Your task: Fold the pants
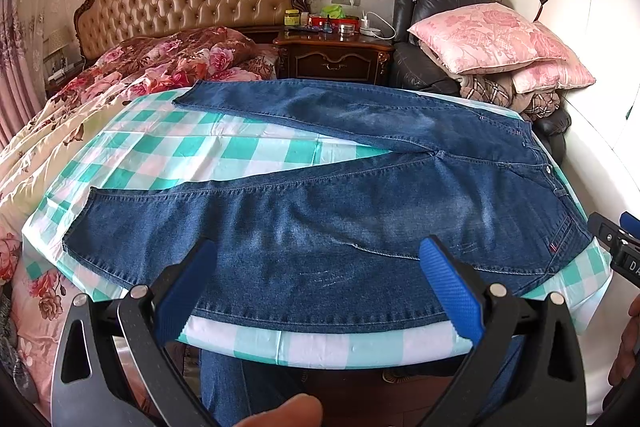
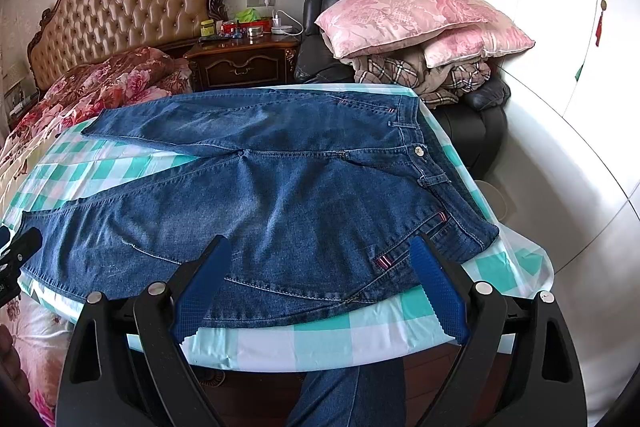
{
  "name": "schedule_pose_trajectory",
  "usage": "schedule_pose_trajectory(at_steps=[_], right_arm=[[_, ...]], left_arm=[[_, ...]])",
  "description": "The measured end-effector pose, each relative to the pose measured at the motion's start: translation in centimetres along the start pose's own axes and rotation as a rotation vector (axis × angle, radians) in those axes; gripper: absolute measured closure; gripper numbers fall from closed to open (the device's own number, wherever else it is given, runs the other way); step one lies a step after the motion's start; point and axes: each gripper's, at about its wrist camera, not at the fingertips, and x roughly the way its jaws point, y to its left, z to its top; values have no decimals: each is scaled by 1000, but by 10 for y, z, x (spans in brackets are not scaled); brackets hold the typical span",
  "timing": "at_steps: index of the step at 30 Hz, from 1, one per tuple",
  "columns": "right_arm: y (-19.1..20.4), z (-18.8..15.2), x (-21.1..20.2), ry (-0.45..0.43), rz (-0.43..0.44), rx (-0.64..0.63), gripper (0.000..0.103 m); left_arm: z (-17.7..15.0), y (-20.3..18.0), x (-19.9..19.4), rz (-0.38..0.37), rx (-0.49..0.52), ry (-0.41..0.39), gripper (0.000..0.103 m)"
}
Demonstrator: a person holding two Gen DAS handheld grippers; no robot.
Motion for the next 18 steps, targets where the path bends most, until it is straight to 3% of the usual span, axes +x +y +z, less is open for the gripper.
schedule_pose_trajectory(at_steps=[18], right_arm=[[-2, 1, -1, -7, -3, 2, 15]], left_arm=[[-1, 0, -1, -3, 1, -5, 2]])
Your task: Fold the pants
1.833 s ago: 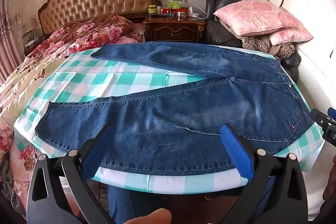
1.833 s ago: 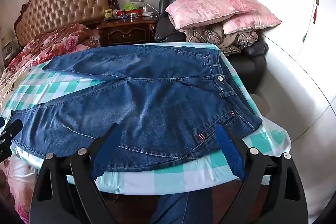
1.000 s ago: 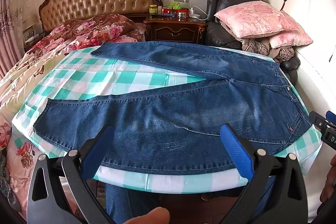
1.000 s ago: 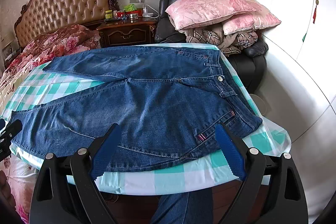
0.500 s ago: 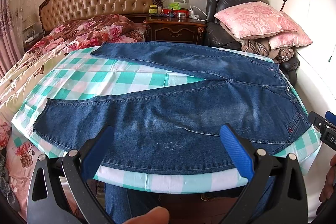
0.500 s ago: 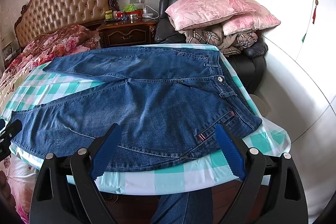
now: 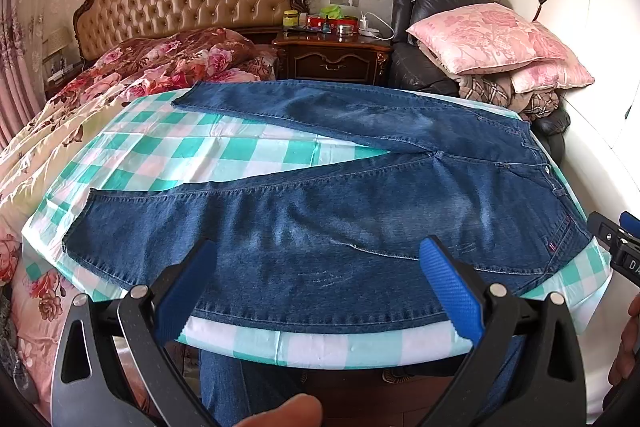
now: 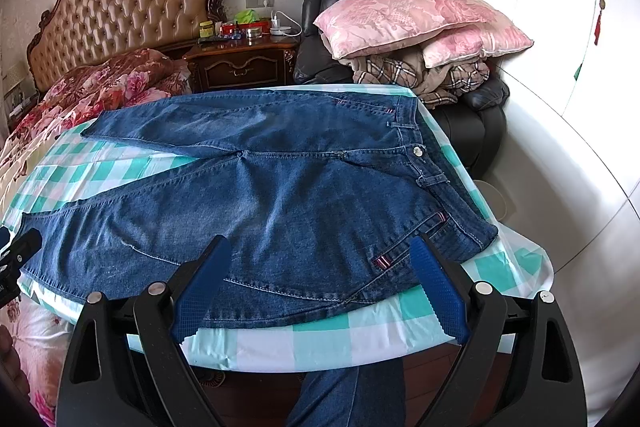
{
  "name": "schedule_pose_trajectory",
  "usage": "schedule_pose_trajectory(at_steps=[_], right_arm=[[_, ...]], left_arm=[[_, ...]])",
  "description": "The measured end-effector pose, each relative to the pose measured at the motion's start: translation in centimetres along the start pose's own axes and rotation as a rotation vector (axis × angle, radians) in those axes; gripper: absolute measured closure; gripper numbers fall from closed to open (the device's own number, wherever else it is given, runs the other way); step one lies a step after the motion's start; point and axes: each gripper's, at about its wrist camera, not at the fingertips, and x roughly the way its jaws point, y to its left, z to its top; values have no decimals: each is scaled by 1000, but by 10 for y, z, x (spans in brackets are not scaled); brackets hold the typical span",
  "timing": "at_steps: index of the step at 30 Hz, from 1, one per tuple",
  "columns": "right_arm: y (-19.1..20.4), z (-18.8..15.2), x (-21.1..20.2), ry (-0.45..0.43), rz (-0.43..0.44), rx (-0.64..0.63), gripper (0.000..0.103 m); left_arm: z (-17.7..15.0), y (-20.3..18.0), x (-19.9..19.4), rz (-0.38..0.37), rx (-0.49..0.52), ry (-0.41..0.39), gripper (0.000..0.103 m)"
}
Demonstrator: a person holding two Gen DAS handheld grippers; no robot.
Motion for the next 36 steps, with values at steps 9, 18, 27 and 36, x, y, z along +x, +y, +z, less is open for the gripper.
schedule_pose_trajectory(at_steps=[9, 18, 27, 36], right_arm=[[0, -1, 0, -1, 0, 1, 15], [0, -1, -1, -1, 0, 1, 15], [-1, 1, -2, 0, 0, 0, 15], [-4, -2, -1, 3, -4, 6, 15]], left_arm=[[1, -1, -1, 0, -1, -1, 2], [1, -1, -2, -1, 0, -1, 2], [3, -3, -4, 0, -3, -2, 2], [4, -3, -4, 0, -12, -4, 2]])
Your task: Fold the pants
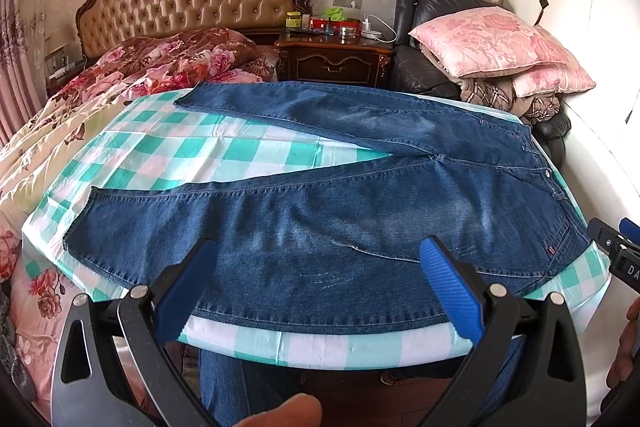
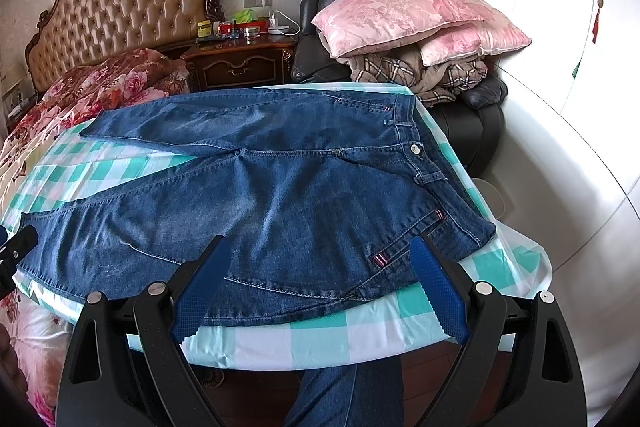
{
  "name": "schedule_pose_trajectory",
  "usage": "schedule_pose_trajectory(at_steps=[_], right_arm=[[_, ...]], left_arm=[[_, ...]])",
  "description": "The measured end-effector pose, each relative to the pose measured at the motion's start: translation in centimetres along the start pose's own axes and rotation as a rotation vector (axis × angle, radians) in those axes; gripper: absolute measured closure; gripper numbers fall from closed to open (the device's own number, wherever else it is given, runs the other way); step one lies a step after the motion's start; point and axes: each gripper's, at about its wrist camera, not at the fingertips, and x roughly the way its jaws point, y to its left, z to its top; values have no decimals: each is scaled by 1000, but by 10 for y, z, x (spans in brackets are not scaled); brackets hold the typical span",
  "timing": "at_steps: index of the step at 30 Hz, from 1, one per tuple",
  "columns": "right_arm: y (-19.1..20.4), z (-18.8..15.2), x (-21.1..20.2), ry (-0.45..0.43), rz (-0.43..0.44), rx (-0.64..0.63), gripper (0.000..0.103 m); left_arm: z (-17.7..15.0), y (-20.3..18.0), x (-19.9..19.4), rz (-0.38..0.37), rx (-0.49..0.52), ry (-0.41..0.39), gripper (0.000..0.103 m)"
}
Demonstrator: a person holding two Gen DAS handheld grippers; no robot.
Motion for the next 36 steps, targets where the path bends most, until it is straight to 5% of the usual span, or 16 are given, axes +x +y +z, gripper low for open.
schedule_pose_trajectory(at_steps=[9, 14, 20, 24, 33, 36], right_arm=[[-2, -2, 5, 11, 11, 0, 15], [-47, 26, 49, 99, 162, 132, 15], [-140, 135, 180, 191, 106, 290, 15], [-175, 193, 284, 256, 42, 265, 16], [-182, 234, 413, 334, 32, 173, 35], [-172, 230, 428, 358, 15, 111, 60]], left_arm=[[-3, 2, 5, -3, -4, 10, 2], [-10, 9, 26, -6, -6, 60, 1], [-9, 29, 62, -6, -56, 122, 2], [-5, 41, 86, 17, -77, 155, 2], [7, 65, 133, 102, -114, 218, 2], [8, 71, 142, 118, -120, 229, 2]])
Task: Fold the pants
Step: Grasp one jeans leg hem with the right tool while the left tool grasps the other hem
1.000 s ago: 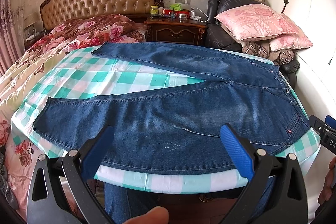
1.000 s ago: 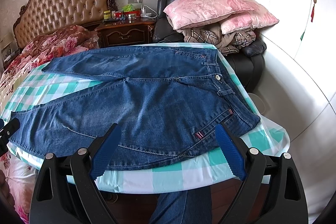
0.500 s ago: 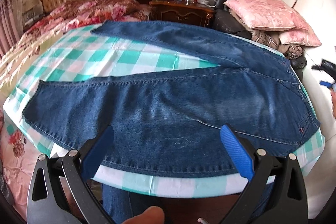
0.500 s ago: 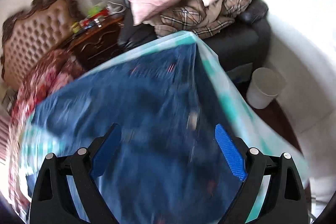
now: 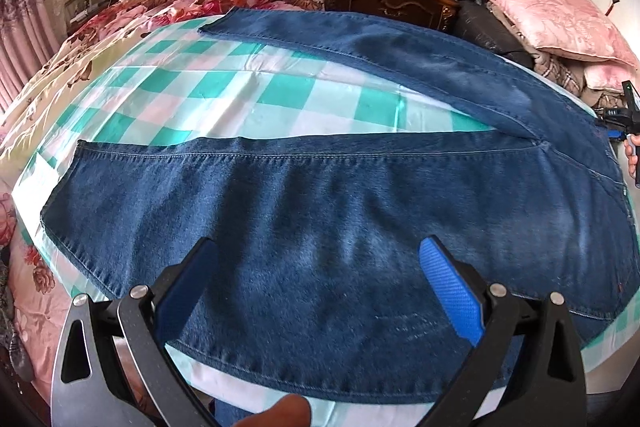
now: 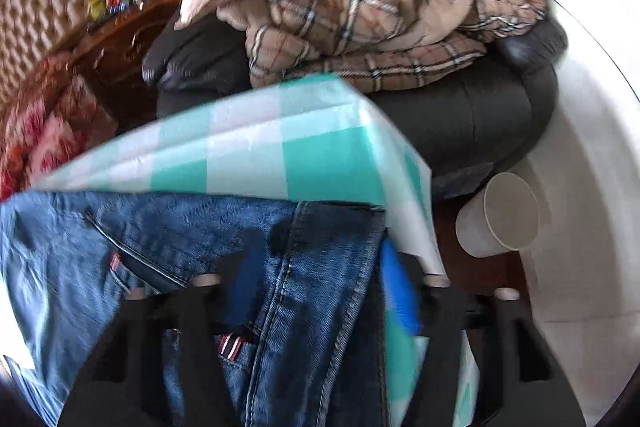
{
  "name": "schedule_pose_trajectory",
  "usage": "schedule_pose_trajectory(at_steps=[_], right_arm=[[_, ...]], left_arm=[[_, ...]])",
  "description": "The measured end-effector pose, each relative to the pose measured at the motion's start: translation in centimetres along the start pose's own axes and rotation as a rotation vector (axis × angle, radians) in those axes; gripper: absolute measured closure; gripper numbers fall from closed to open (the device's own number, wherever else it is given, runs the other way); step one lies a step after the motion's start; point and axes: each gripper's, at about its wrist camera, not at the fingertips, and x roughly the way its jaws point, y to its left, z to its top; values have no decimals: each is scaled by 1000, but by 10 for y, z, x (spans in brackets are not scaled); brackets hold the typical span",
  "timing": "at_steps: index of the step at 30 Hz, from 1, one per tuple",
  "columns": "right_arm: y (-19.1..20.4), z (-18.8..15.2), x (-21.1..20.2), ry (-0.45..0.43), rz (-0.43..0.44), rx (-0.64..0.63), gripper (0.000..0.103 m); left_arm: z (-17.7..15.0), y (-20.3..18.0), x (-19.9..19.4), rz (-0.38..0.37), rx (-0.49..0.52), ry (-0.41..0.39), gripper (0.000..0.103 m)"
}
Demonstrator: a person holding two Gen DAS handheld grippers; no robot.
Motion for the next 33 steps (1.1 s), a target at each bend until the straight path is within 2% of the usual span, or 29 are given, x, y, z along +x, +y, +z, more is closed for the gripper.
schedule_pose_trajectory(at_steps=[1, 4, 7, 10, 13, 14, 17, 19, 22, 26, 27, 29, 31, 33], right_arm=[[4, -2, 0, -17, -20, -28, 78], [13, -1, -1, -29, -32, -85, 89], [21, -1, -25, -86, -35, -129, 92], [42, -16, -96, -234, 39, -199, 92], [71, -77, -187, -397, 193, -348, 92], [75, -114, -221, -449, 268, -408, 93], [65, -210, -274, -526, 485, -534, 96], [40, -271, -282, -488, 602, -533, 99], [-2, -322, -241, -321, 634, -387, 99], [-18, -345, -184, -184, 570, -240, 99], [-19, -347, -180, -174, 584, -210, 99], [-19, -347, -179, -187, 634, -151, 99], [-18, -342, -176, -182, 647, -89, 99], [-23, -336, -167, -151, 646, 5, 99]], left_arm=[[1, 1, 2, 2, -5, 7, 2], [0, 2, 6, 4, -15, 21, 2], [1, 3, -4, -2, -18, 8, 2], [2, 7, -23, 7, -25, -28, 2], [3, 11, -42, 0, -42, -63, 2], [4, 12, -48, -4, -42, -78, 2], [3, 16, -64, -18, -45, -112, 2], [3, 21, -67, -51, -54, -114, 2], [8, 30, -59, -119, -80, -97, 2], [33, 38, -13, -176, -134, -29, 2], [39, 40, -3, -183, -148, -17, 2], [58, 44, 20, -244, -191, 0, 2], [77, 48, 42, -304, -233, 11, 2], [101, 59, 69, -376, -295, 31, 8]])
